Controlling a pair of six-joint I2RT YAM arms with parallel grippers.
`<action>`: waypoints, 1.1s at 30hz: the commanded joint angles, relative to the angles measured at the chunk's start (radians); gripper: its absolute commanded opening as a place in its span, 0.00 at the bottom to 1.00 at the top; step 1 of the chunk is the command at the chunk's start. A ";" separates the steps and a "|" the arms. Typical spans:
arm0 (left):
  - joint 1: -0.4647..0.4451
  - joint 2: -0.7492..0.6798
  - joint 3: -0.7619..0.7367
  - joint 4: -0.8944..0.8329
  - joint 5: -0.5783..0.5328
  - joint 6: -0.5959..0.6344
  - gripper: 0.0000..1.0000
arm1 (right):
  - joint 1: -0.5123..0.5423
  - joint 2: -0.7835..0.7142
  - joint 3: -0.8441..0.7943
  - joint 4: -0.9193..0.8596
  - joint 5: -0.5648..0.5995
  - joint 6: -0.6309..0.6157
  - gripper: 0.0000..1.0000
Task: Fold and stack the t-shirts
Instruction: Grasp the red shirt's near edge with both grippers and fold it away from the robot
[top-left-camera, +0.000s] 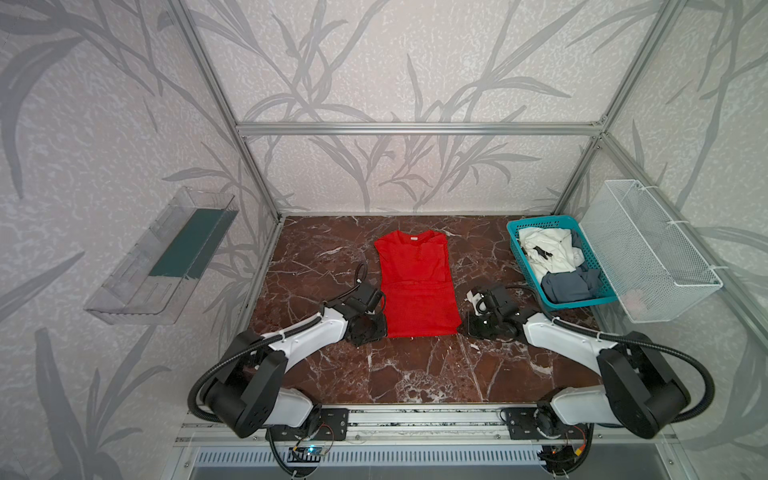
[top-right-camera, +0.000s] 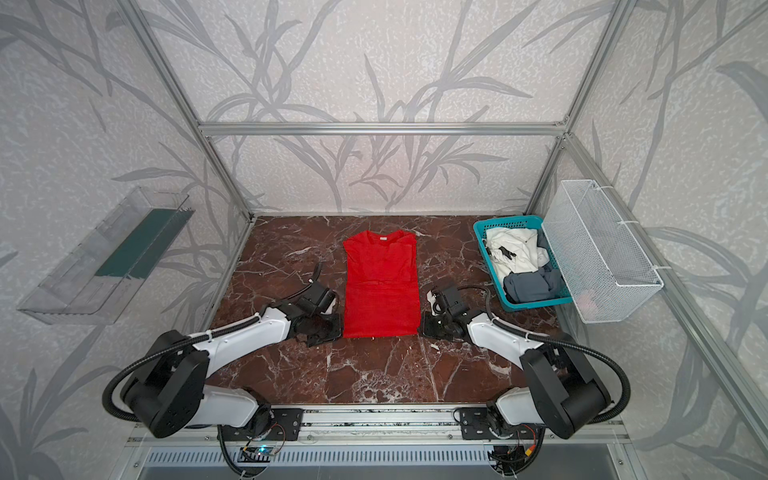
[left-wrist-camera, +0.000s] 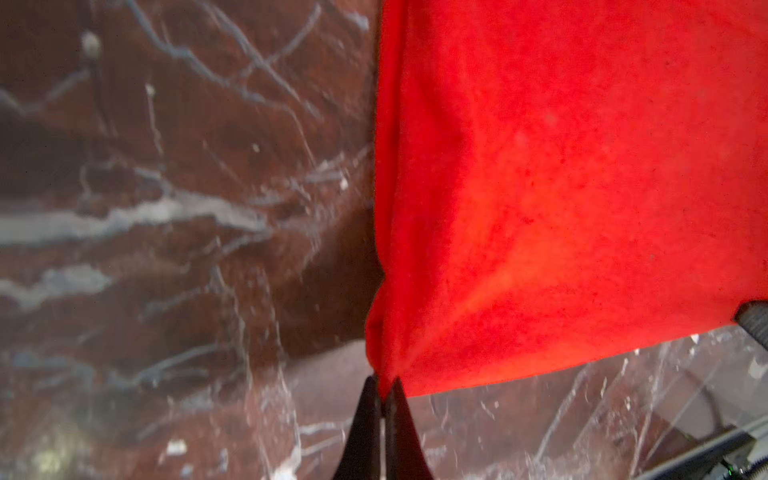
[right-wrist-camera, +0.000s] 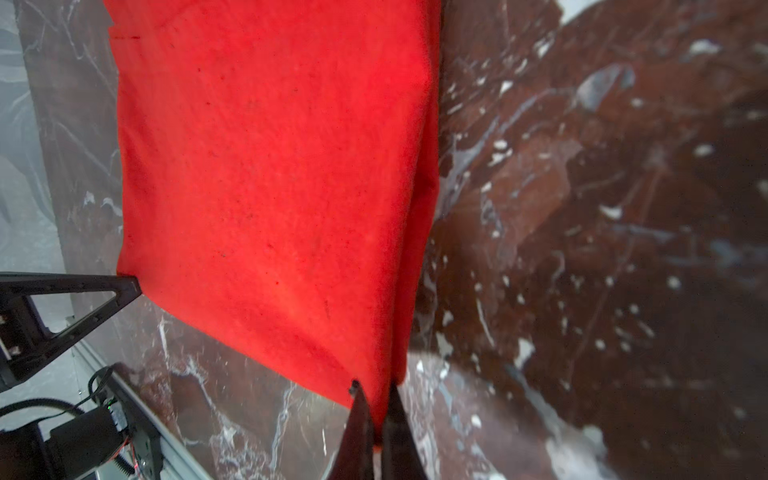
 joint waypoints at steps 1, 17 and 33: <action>-0.033 -0.107 -0.031 -0.193 -0.013 -0.052 0.00 | 0.018 -0.112 -0.040 -0.169 0.011 0.018 0.00; -0.159 -0.389 0.121 -0.449 0.005 -0.093 0.00 | 0.110 -0.390 0.115 -0.590 0.072 0.100 0.03; 0.002 -0.257 0.367 -0.348 -0.107 0.054 0.00 | 0.015 -0.212 0.480 -0.491 0.132 -0.033 0.04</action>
